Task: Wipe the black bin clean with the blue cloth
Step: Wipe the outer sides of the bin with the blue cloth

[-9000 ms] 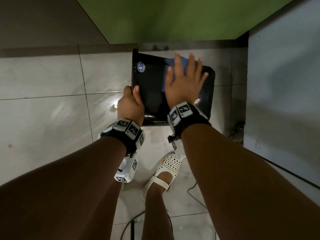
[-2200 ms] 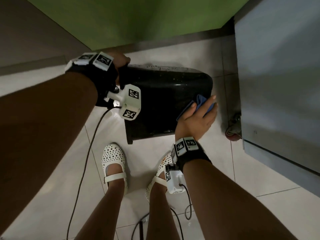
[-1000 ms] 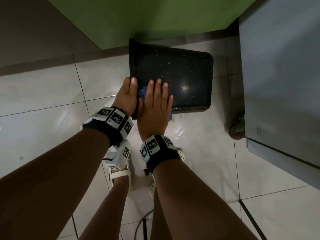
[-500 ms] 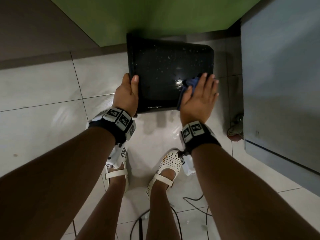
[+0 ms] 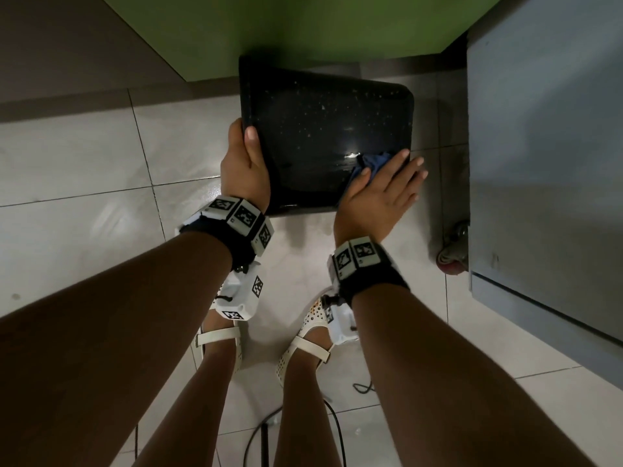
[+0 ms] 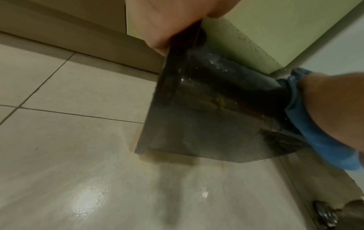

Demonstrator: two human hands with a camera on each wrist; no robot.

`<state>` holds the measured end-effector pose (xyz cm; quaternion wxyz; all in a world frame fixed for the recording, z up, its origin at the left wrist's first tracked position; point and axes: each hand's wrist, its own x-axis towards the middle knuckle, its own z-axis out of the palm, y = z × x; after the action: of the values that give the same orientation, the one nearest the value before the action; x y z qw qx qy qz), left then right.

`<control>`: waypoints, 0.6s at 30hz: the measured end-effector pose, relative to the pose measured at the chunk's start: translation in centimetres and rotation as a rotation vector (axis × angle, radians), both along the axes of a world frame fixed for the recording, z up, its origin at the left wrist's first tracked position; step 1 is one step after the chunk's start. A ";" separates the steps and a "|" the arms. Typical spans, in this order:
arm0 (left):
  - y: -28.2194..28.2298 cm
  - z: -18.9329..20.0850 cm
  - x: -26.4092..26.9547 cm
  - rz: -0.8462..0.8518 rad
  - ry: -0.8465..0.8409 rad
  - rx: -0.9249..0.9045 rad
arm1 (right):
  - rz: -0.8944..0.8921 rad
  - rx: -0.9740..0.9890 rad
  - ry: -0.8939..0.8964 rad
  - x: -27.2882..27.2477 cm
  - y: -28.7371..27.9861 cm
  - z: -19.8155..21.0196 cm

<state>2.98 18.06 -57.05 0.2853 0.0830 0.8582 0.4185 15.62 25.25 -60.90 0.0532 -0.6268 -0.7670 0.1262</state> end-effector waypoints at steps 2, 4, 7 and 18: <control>-0.1 -0.3 0.0 0.001 0.008 0.001 | 0.080 0.039 -0.012 -1.0 -1.7 0.0; -0.1 -0.4 -0.1 0.001 0.012 -0.004 | 0.231 0.034 -0.022 -2.1 -3.6 0.2; -0.2 -0.5 -0.2 0.000 0.018 -0.005 | 0.405 0.009 -0.034 -4.1 -5.4 0.8; -0.3 -0.2 -0.4 -0.042 0.022 -0.079 | 0.490 -0.052 -0.083 -6.5 3.5 1.3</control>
<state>2.54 17.73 -57.28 0.2875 0.0944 0.8752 0.3774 9.14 28.73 -59.64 -0.0267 -0.4280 -0.8941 0.1294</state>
